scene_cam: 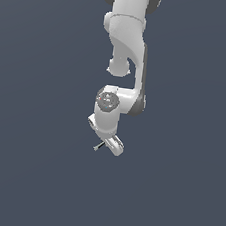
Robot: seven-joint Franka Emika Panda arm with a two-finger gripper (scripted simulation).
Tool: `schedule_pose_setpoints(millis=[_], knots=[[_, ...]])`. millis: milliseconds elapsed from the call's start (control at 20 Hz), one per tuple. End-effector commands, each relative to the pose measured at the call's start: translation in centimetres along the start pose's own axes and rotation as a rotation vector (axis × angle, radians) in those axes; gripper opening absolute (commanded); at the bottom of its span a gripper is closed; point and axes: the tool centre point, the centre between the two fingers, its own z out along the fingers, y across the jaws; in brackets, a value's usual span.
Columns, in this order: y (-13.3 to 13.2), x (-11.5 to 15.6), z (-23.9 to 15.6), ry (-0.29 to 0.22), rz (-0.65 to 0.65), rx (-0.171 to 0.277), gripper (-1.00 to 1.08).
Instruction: Pick up the object and move it to a goal position.
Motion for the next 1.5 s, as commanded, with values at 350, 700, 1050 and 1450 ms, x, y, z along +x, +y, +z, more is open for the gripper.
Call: schedule_pose_setpoints(millis=[350,700,1050,1450], knots=[[3.2,0.3,-6.2,0.0,0.001,0.002,-1.0],[6.8,0.7,-13.2,-0.001,0.001,0.002,-1.0],[10.8,1.2,-21.0,-0.001,0.002,0.003,-1.0],[15.4,1.8,-30.0,-0.001,0.003,0.002,-1.0]])
